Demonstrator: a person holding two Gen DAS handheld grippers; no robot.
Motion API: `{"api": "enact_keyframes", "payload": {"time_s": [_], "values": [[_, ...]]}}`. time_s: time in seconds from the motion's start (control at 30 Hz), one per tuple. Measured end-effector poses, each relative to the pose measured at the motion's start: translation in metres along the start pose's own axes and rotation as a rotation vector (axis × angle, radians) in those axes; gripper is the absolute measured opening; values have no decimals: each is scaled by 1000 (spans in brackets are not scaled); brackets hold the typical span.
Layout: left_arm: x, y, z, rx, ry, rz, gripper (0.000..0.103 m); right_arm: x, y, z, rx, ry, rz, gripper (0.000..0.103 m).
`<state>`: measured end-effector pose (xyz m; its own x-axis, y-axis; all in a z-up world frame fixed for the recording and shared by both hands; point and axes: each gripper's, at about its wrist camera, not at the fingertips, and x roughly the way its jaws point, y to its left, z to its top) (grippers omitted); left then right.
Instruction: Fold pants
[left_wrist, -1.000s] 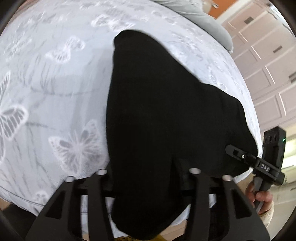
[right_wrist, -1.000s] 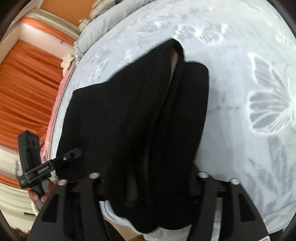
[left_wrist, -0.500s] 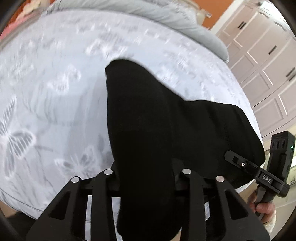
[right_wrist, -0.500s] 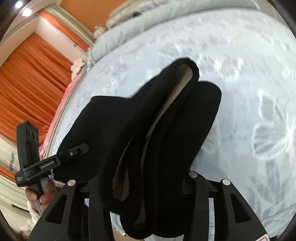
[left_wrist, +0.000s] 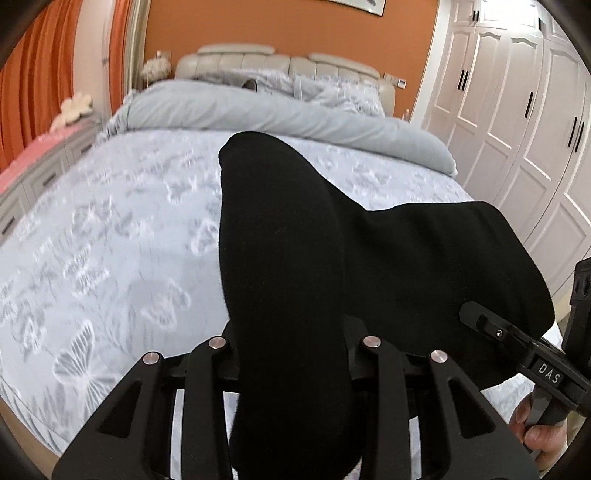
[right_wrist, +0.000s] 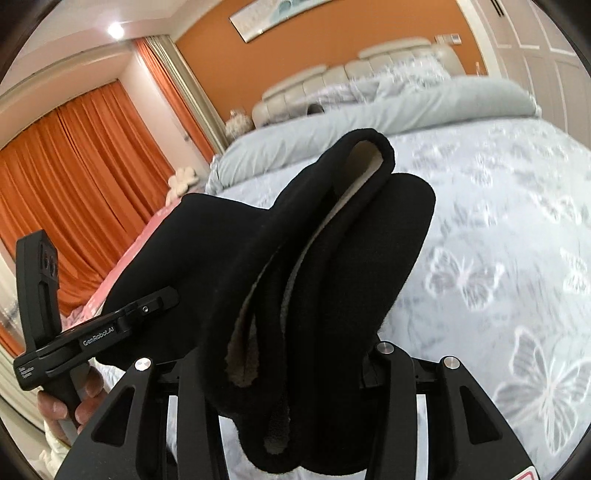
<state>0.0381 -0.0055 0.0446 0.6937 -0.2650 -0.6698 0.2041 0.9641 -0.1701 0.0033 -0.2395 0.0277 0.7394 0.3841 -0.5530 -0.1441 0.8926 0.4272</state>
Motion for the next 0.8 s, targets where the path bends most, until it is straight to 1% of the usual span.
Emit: {"api": "enact_keyframes", "payload": {"time_s": [0.2,0.4,0.57,0.8], "values": [[-4,-4,10,20,-25,12,32,7,4,22,-47,-61,-31,40],[8,-4,24,53,-62,48,32,22,6,35,-78,-90,-55,41],[24,1,43,55,-99,59,33,37,5,52,-81,-120,-63,41],[49,5,65,102,-170,101,33,65,-1,74,-69,-170,-58,41]]}}
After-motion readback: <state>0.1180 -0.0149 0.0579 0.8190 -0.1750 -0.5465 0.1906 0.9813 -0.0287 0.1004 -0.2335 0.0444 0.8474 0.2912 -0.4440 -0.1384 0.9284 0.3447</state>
